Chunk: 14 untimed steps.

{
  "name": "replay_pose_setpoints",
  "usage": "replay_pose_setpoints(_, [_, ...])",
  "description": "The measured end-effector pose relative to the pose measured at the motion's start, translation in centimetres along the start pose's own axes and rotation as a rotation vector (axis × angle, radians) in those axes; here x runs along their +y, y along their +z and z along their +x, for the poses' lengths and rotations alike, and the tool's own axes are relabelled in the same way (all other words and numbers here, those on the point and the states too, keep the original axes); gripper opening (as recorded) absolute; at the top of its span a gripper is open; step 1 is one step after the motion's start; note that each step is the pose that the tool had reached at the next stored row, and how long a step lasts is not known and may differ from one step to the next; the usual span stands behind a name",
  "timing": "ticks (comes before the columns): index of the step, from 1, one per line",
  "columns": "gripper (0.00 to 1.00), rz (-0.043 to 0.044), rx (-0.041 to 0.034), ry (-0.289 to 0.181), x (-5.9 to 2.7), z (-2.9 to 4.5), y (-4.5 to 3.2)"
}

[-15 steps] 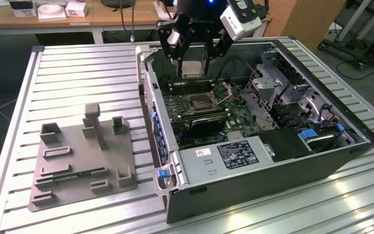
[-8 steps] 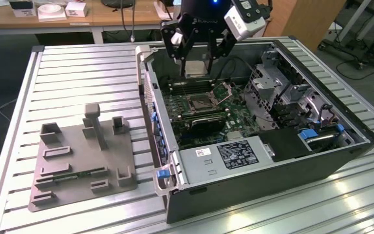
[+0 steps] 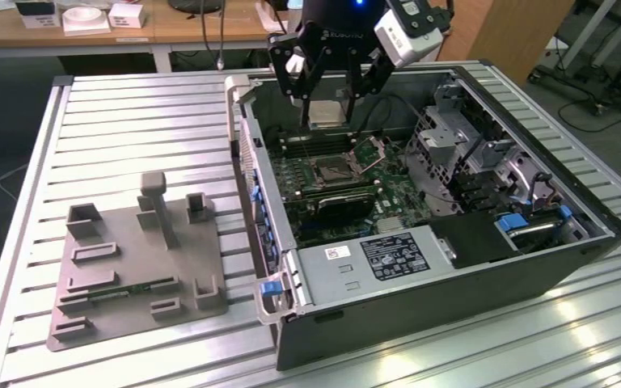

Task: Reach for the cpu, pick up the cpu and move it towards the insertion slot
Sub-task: 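Pick up the cpu and move it towards the insertion slot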

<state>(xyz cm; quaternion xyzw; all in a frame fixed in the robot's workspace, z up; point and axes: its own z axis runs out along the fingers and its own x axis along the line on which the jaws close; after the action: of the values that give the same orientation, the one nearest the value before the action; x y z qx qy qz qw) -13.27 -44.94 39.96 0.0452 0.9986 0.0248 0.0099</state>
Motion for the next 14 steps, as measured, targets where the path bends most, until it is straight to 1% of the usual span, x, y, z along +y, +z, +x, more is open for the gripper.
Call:
replay_pose_setpoints(8, [0.55,0.0,0.0001,0.0,-0.01,0.07,0.0])
replay_pose_setpoints(14, [0.55,-0.0001,0.0,0.0,0.05,-0.55,0.03])
